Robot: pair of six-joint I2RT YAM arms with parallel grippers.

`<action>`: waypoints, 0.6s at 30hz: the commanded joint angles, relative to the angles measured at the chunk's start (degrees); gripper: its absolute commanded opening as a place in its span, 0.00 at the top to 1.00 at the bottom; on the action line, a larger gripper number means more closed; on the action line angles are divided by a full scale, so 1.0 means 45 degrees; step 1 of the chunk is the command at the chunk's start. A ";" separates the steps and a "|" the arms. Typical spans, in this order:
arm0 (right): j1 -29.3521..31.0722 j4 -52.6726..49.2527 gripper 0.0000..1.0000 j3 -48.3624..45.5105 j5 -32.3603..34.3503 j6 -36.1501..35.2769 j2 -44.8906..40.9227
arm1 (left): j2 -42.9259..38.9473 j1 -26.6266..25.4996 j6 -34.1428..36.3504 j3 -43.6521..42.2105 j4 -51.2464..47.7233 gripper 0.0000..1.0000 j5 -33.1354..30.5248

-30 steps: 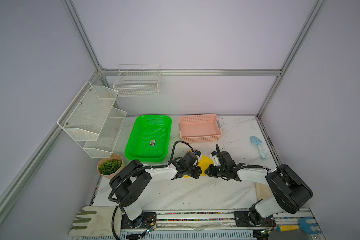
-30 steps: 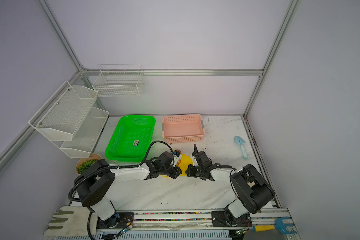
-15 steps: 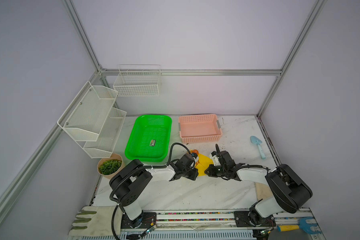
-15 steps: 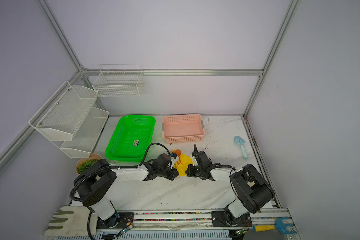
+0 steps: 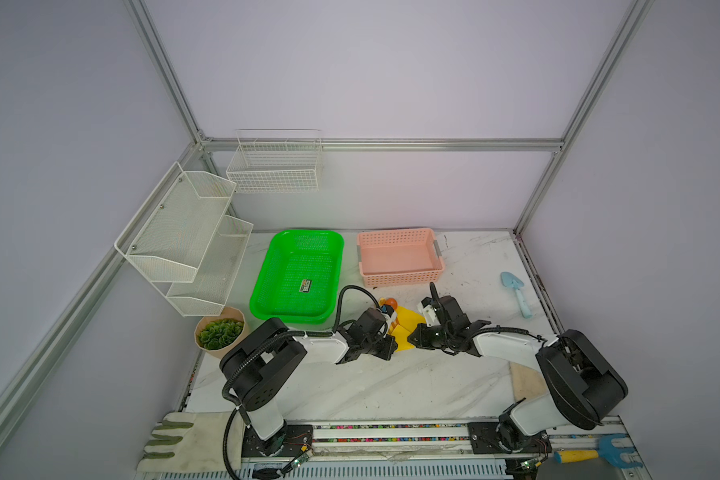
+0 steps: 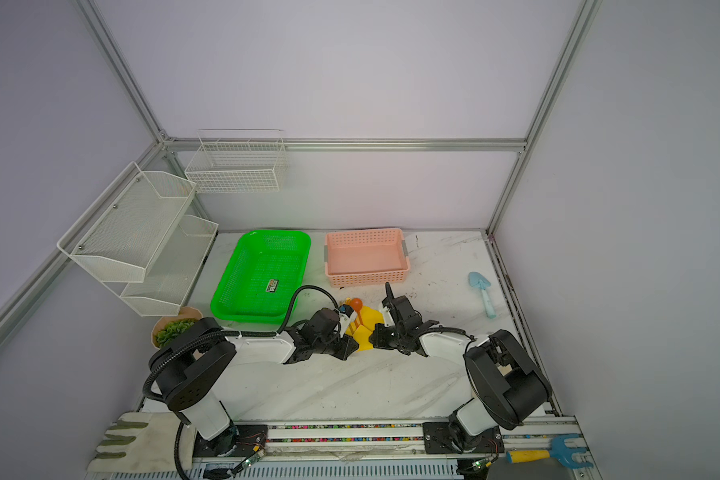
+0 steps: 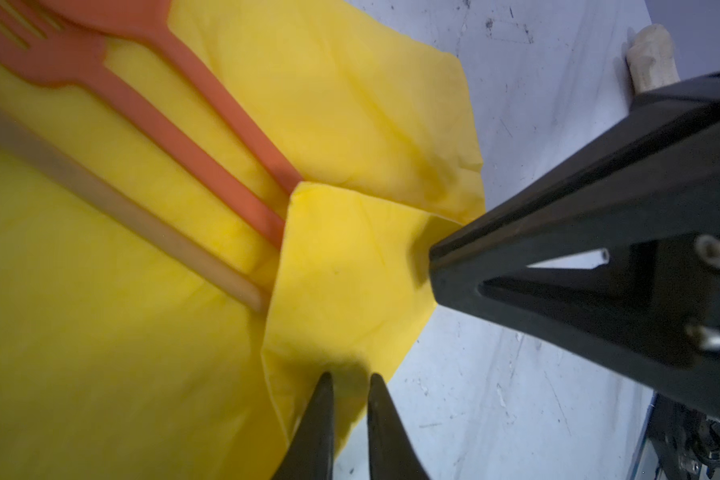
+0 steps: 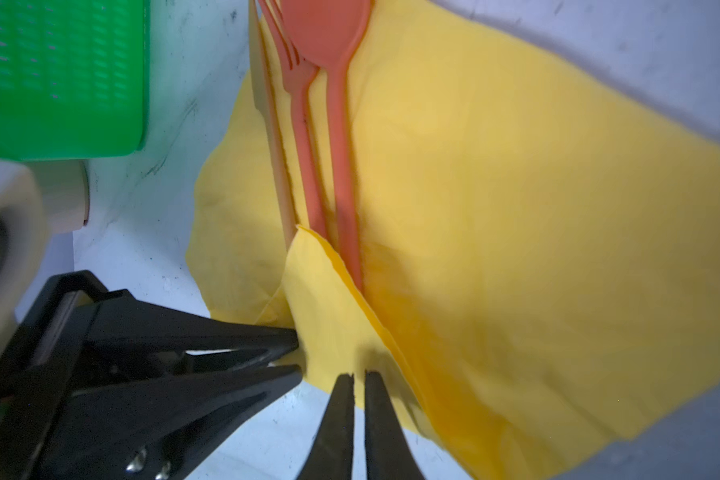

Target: Place the utensils on the paper napkin and roll it up

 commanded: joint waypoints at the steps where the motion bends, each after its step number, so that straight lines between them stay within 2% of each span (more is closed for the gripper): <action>1: -0.0086 -0.0440 0.88 0.0002 0.0218 -0.0205 -0.0082 | 0.0640 0.0107 -0.0145 -0.0761 -0.1285 0.83 -0.0588; 18: -0.0832 -0.0347 0.89 -0.0414 0.0858 -0.0613 0.0868 | 0.0675 0.0163 -0.0181 -0.1058 -0.1377 0.83 -0.0614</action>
